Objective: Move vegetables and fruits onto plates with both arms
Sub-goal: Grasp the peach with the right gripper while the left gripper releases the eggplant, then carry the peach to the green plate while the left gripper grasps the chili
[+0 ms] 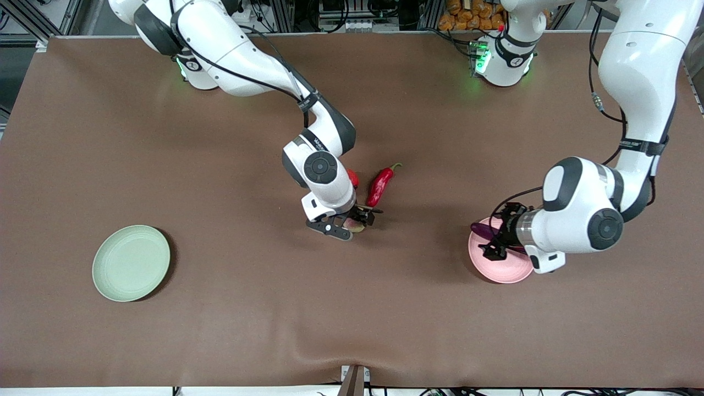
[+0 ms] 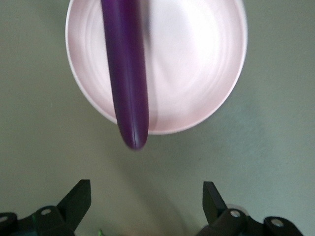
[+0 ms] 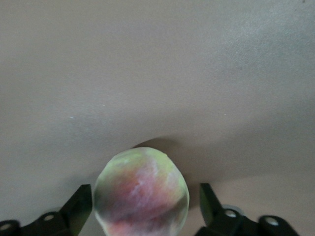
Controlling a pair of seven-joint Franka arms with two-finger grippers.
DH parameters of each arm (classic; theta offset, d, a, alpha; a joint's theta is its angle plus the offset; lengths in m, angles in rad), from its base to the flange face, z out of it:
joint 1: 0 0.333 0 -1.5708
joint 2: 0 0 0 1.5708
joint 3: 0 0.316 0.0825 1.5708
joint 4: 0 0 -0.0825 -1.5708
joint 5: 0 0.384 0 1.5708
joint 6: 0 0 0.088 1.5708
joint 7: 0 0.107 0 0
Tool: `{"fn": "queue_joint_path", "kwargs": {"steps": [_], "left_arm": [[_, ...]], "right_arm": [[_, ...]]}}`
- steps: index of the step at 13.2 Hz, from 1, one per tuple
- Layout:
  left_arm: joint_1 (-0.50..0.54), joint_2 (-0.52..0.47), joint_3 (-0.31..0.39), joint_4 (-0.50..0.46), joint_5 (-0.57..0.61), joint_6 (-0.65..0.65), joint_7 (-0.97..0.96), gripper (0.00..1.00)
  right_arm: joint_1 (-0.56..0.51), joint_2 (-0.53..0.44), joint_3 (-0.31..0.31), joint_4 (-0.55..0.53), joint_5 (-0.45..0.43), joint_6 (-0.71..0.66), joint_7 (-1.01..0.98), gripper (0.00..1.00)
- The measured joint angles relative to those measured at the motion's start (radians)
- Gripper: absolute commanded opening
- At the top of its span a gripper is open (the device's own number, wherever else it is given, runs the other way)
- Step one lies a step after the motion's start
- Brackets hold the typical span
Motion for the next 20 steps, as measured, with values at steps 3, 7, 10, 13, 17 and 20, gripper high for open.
{"fn": "queue_joint_path", "kwargs": {"steps": [3,7,10,13,17,20], "left_arm": [[-0.055,0.001,-0.020,-0.029,0.000,0.000,-0.185,1.00],[-0.169,0.001,-0.024,-0.066,0.021,0.011,-0.392,1.00],[-0.233,-0.004,-0.056,-0.105,0.124,0.062,-0.414,1.00],[-0.251,-0.006,-0.121,-0.136,0.195,0.083,-0.281,1.00],[-0.354,-0.002,-0.136,-0.205,0.268,0.238,-0.001,1.00],[-0.389,0.009,-0.135,-0.279,0.353,0.301,0.171,1.00]], "right_arm": [[0.000,0.003,-0.005,0.010,-0.015,-0.006,0.005,0.00],[-0.074,-0.010,-0.020,0.115,-0.014,-0.222,0.005,0.00],[-0.231,-0.061,-0.018,0.223,0.002,-0.463,-0.135,0.00],[-0.425,-0.157,-0.027,0.210,0.000,-0.633,-0.417,0.00],[-0.706,-0.214,-0.030,0.081,-0.012,-0.633,-0.877,0.00],[-0.782,-0.214,-0.071,-0.023,-0.016,-0.510,-1.072,0.00]]}}
